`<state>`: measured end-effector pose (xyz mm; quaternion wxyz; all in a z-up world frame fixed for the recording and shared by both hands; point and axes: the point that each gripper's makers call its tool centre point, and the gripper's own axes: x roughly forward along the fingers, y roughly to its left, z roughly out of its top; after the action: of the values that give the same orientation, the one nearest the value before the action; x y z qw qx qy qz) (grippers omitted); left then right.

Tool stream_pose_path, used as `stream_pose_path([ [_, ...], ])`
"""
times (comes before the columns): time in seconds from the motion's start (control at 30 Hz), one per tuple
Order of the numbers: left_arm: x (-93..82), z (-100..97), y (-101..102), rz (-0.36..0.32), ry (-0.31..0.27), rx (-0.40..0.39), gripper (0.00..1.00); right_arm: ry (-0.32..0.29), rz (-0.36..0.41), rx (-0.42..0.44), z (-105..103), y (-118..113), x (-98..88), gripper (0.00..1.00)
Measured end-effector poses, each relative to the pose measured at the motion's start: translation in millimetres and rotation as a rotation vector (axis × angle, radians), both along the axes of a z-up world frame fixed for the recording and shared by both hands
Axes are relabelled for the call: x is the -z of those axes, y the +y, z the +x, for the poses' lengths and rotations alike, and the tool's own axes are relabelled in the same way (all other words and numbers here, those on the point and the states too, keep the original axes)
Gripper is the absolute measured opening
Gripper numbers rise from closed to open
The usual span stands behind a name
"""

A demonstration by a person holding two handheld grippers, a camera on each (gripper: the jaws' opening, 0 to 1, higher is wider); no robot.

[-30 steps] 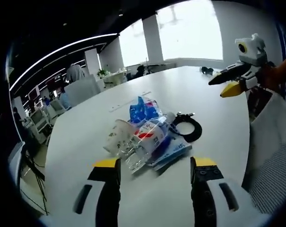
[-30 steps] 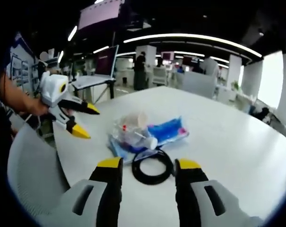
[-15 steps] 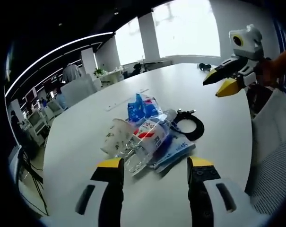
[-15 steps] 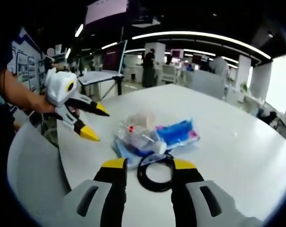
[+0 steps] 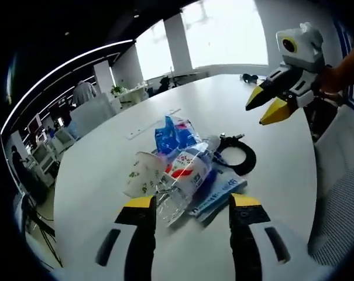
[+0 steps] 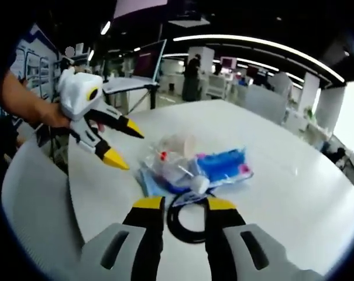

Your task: Arrange the tabletop items into an orderly group along one side of the table until the central work area is clear of visible clutter.

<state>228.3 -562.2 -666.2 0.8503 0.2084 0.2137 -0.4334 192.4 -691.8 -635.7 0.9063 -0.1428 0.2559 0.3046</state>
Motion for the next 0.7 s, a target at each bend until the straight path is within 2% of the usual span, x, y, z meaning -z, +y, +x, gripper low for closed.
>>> stream_pose_path([
  [0.7,9.6,20.9,-11.1,0.062,0.017,0.055,0.46,0.042,0.02,-0.023,20.8,8.4,7.4,0.16],
])
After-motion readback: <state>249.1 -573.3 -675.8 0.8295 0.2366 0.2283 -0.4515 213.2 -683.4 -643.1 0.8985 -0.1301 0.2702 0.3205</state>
